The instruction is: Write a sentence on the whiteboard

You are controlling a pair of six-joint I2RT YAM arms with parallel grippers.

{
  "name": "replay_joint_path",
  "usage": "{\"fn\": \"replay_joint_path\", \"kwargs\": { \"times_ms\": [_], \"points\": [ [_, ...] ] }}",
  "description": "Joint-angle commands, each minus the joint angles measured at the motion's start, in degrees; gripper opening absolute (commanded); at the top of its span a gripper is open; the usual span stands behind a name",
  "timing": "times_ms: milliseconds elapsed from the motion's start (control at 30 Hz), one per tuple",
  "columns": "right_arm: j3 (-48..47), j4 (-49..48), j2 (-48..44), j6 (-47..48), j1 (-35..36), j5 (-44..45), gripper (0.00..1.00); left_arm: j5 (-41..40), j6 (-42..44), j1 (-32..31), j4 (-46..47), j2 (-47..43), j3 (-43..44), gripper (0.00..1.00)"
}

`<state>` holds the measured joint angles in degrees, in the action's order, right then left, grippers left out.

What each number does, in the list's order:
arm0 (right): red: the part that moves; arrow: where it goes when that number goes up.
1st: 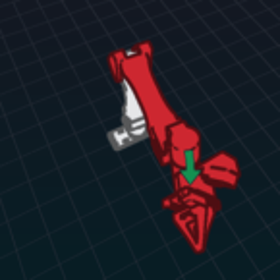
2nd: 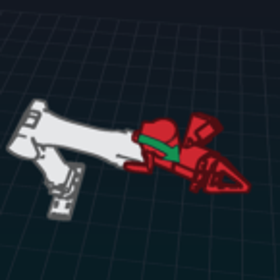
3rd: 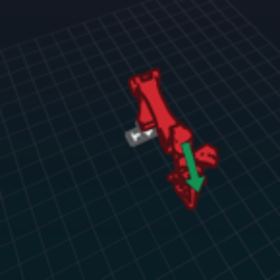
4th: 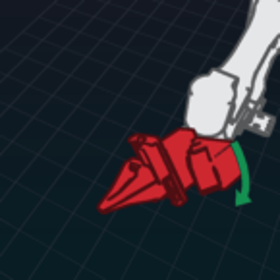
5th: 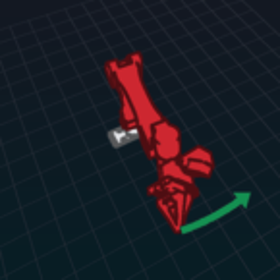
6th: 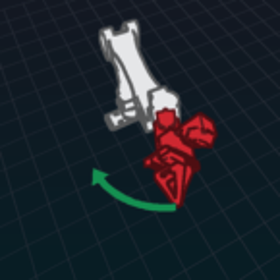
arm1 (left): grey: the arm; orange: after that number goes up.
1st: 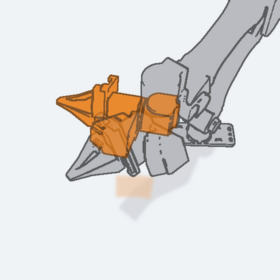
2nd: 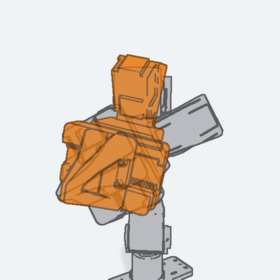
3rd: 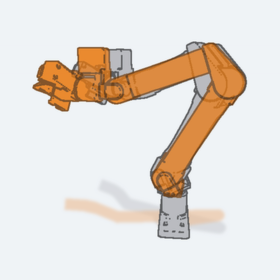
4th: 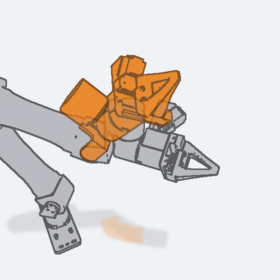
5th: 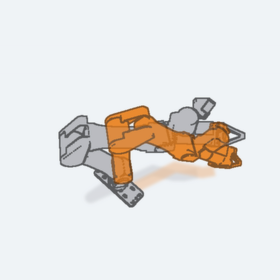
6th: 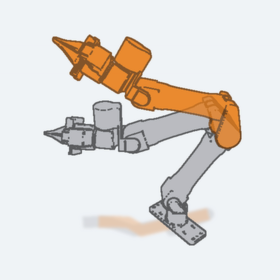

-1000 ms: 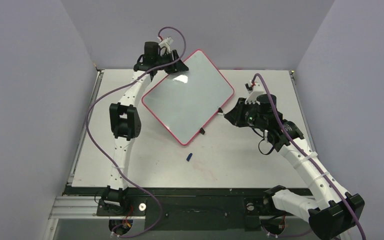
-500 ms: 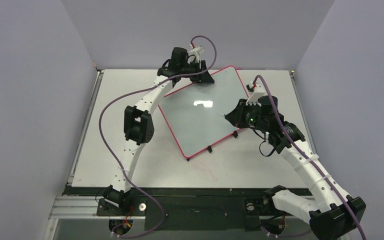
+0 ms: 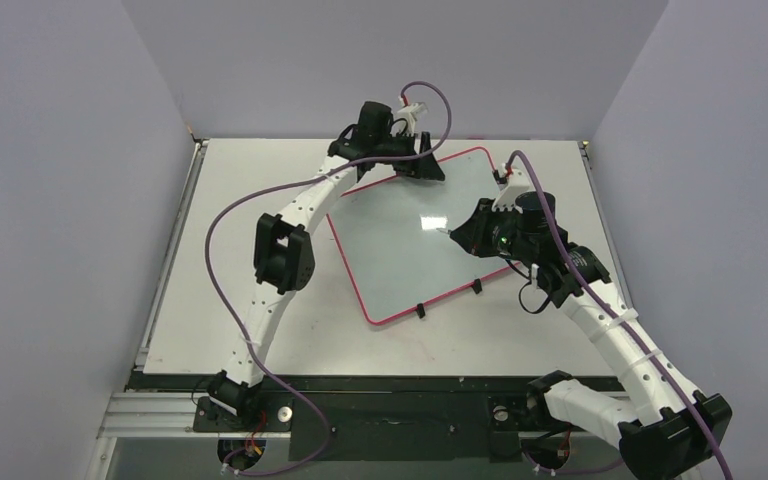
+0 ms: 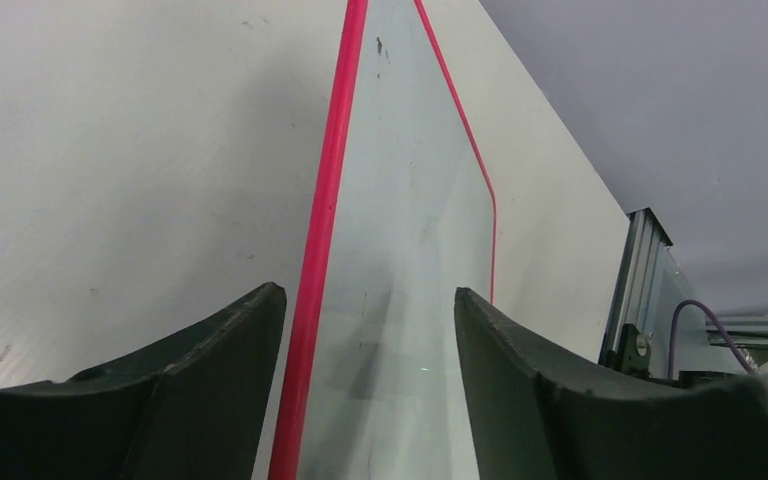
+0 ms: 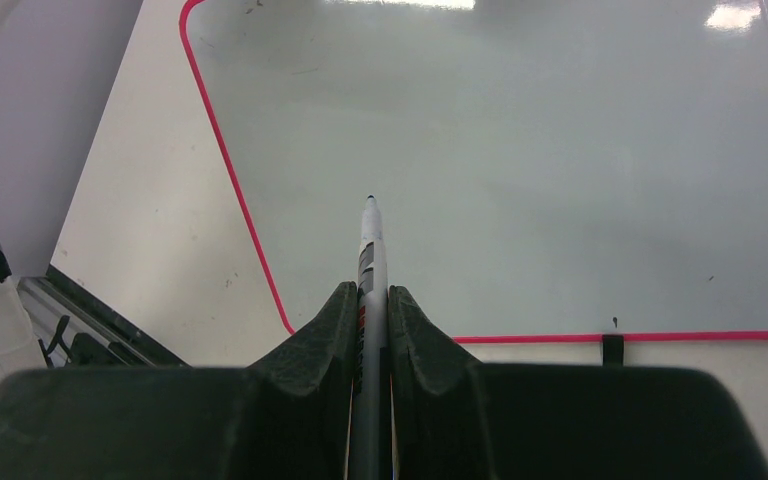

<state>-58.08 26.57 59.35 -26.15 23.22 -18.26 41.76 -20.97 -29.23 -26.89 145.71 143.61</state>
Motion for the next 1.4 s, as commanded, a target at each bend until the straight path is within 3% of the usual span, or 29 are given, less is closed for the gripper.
{"fn": "replay_joint_path", "kwargs": {
  "times_ms": [0, 133, 633, 800, 933, 1067, 1367],
  "points": [
    [-0.7, -0.5, -2.1, 0.0, -0.3, 1.4, 0.00, 2.1, 2.7, 0.8, -2.1, -6.9, -0.1, 0.63],
    [-1.4, 0.1, -2.1, 0.0, -0.3, 1.5, 0.00, 2.2, 3.1, 2.9, -3.0, -9.4, -0.9, 0.68],
    [-3.7, 1.4, -1.4, -0.1, -0.3, 2.0, 0.00, 4.2, 5.5, 14.3, -9.6, -15.7, -6.6, 0.68],
    [-3.7, 0.6, -0.3, -0.2, -0.3, 1.9, 0.00, -2.2, 2.8, 14.3, -9.3, -15.1, -7.6, 0.67],
    [-4.0, 1.0, -0.7, -0.1, -0.2, 1.7, 0.00, -4.0, 5.6, 14.9, -13.3, -14.7, -7.2, 0.67],
    [-3.9, 1.4, -1.2, 0.0, -0.3, 2.3, 0.00, 0.6, 4.6, 16.7, -8.8, -16.4, -13.1, 0.67],
    [-3.9, 2.4, -1.3, 0.2, -0.3, 3.0, 0.00, 10.0, 4.1, 17.3, -8.3, -13.6, -13.2, 0.67]
  ]
}}
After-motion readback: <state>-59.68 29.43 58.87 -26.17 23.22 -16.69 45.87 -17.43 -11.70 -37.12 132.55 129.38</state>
